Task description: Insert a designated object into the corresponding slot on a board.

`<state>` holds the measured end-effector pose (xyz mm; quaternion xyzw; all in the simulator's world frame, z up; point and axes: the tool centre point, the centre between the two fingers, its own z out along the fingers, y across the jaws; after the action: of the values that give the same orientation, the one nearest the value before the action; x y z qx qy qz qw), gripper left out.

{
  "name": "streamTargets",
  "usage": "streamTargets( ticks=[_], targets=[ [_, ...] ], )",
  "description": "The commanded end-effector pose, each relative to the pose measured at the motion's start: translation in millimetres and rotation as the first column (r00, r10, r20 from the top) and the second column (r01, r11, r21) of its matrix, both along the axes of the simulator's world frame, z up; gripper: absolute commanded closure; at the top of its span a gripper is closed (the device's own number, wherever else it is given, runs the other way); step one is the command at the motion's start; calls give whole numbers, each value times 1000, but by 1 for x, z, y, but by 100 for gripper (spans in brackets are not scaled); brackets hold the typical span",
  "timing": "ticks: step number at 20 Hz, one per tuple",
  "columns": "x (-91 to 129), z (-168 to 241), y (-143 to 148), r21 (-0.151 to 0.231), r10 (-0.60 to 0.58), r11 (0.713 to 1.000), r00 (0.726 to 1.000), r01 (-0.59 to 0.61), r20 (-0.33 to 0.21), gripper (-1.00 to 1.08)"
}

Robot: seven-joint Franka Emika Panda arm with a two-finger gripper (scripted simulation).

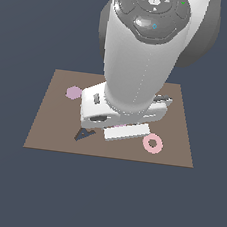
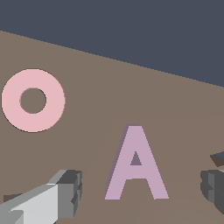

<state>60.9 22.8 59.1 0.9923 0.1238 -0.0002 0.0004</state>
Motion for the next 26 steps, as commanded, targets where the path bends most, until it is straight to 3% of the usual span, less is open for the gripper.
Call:
streamTargets(
  ticks=[1,17,18,26],
  targets=[
    [4,-6,2,1,12,1000,1000,-12,1,-92],
    [6,-29,3,1,20,1000,1000,-20,0,-92],
    [6,-29,3,1,20,1000,1000,-20,0,108],
    [6,-29,3,1,20,1000,1000,-20,0,108]
  ],
)
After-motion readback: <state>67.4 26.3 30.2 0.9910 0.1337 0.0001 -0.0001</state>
